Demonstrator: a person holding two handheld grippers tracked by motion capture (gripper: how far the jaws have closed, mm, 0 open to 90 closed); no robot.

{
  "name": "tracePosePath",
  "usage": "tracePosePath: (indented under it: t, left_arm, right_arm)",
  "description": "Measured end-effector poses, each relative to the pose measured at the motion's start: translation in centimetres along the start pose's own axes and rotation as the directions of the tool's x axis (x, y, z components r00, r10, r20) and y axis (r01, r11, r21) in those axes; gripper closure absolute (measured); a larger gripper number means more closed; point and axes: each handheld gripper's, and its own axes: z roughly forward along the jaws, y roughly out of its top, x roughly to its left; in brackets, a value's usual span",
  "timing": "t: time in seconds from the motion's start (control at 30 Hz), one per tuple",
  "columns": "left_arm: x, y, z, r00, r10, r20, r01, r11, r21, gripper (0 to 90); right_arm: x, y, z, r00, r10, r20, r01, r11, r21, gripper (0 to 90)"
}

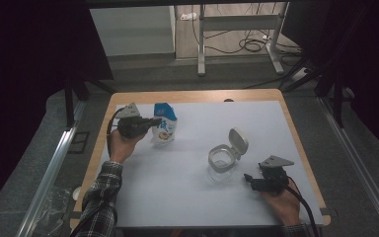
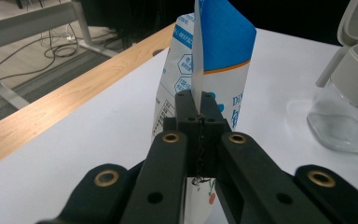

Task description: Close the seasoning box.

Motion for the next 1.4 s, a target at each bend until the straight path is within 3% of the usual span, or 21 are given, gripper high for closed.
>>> tracePosePath:
  t: [0.2,0.73,1.4]
  left_arm:
    - [-0.8,0.6,-0.7,0.9997,0.025,-0.003,-0.025,0.9988,0.042,90.0]
    - [-2.5,0.9,-2.1,0.9997,0.021,0.011,-0.021,0.998,0.06,90.0]
    - [-6.7,2.3,-3.9,0.9992,0.019,0.035,-0.022,0.9968,0.077,90.0]
  right_arm:
    - [0.0,0.0,0.0,1.0,0.0,0.001,0.0,1.0,0.0,27.1]
    - [0.0,0.0,0.0,1.0,0.0,0.0,0.0,1.0,0.001,27.1]
    - [0.0,0.1,0.0,1.0,-0.001,0.002,0.001,1.0,0.005,26.9]
